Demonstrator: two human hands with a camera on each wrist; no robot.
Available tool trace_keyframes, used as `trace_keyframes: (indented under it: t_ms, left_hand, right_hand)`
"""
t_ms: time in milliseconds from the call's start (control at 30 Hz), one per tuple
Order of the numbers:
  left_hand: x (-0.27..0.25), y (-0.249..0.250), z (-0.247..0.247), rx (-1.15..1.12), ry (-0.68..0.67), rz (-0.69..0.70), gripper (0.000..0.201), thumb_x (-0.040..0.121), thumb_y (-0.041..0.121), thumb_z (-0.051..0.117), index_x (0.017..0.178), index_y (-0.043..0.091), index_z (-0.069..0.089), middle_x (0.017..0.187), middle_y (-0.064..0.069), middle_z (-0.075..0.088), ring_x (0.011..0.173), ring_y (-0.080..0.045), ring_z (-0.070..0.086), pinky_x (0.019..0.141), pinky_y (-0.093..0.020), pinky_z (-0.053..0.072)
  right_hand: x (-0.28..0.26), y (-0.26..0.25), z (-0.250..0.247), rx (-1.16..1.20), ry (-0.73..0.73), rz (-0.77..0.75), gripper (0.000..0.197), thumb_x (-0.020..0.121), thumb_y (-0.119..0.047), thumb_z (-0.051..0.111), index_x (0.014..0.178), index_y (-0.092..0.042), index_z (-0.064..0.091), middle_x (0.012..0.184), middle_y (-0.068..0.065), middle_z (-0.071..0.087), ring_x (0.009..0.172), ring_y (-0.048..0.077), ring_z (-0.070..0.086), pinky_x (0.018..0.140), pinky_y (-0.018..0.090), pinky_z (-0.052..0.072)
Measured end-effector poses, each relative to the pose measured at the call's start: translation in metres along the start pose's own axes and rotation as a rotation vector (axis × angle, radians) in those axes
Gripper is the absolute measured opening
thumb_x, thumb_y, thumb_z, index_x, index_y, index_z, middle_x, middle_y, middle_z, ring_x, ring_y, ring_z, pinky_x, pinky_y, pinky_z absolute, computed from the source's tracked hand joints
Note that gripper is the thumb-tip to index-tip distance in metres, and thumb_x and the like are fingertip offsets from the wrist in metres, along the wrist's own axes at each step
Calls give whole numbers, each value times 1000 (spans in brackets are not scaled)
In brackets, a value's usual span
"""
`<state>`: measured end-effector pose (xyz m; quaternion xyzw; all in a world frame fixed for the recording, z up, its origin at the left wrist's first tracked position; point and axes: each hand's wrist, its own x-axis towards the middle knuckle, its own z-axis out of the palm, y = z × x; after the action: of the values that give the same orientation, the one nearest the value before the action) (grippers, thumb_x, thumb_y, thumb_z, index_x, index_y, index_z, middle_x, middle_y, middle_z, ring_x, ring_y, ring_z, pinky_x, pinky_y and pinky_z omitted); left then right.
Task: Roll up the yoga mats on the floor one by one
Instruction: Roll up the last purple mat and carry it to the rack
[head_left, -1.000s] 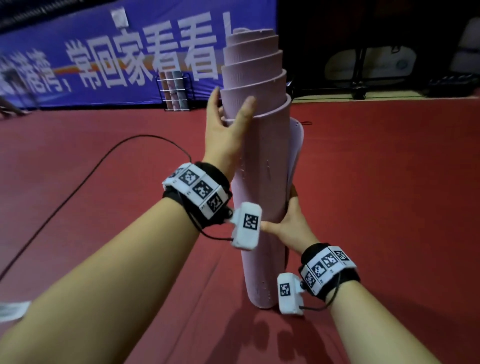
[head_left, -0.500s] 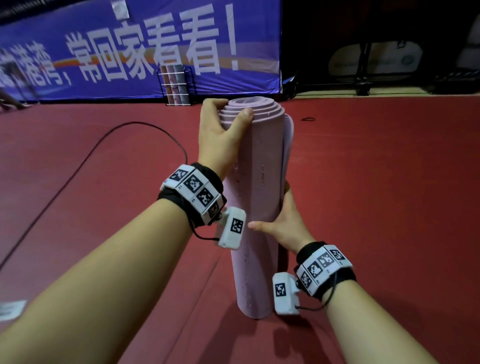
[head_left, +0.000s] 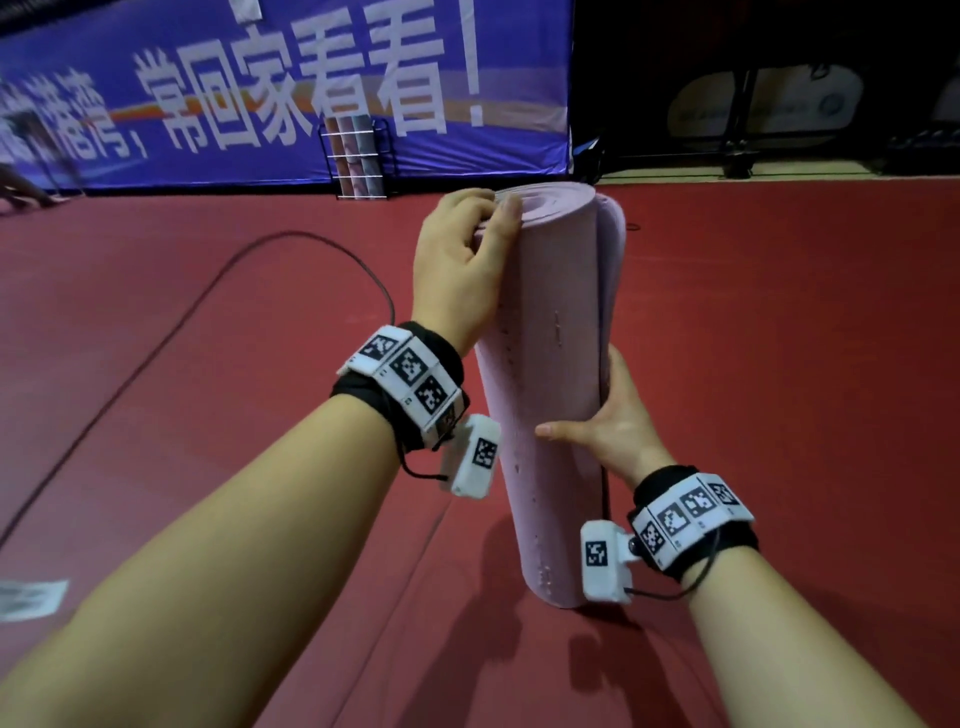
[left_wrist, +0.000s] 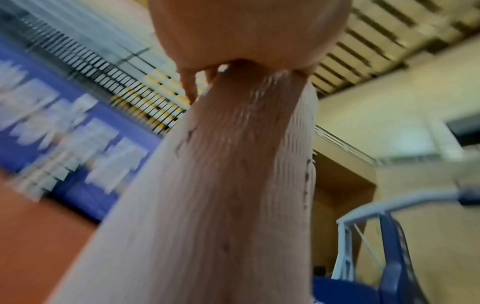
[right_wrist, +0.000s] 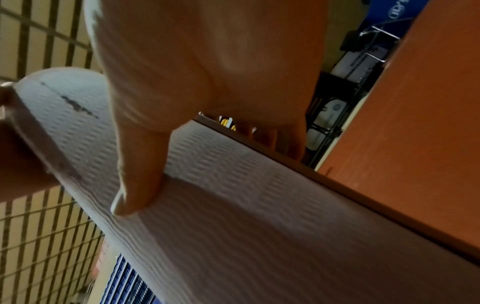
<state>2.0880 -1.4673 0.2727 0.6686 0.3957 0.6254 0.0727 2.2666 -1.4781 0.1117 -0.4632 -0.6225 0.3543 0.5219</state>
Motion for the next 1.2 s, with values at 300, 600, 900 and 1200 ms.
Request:
trace_keyframes:
  t_ms: [300, 600, 900, 1200]
  left_hand:
    - [-4, 19, 5, 49, -90, -1, 41, 70, 62, 68, 84, 24, 64, 111, 2, 57, 110, -14, 57, 99, -23, 42]
    - [-9, 16, 8, 110, -131, 27, 55, 55, 56, 81, 92, 23, 56, 117, -1, 50, 116, -22, 53, 103, -40, 44]
    - [-13, 22, 10, 108, -127, -21, 57, 53, 58, 78, 92, 22, 56, 123, -2, 45, 121, -22, 49, 107, -37, 41]
    - [-36, -9, 13, -182, 150, -430, 134, 55, 61, 87, 159, 19, 13, 158, -7, 32, 143, -17, 38, 120, -39, 32]
  right_hand:
    - [-7, -11, -1, 101, 27, -33, 116, 43, -21, 96, 143, -25, 37, 134, -4, 58, 123, 11, 57, 105, 40, 48]
    - [-9, 4, -20, 228, -31, 19, 71, 88, -19, 72, 150, -29, 39, 139, -12, 59, 126, 10, 56, 102, 26, 45]
    - [-2, -6, -21, 121, 145, 27, 28, 91, -43, 51, 111, -39, 70, 107, -6, 72, 103, 20, 67, 95, 57, 52]
    - [-7, -14, 7, 61, 104, -34, 49, 96, -10, 57, 143, -22, 53, 133, -11, 61, 117, -2, 58, 110, 26, 41]
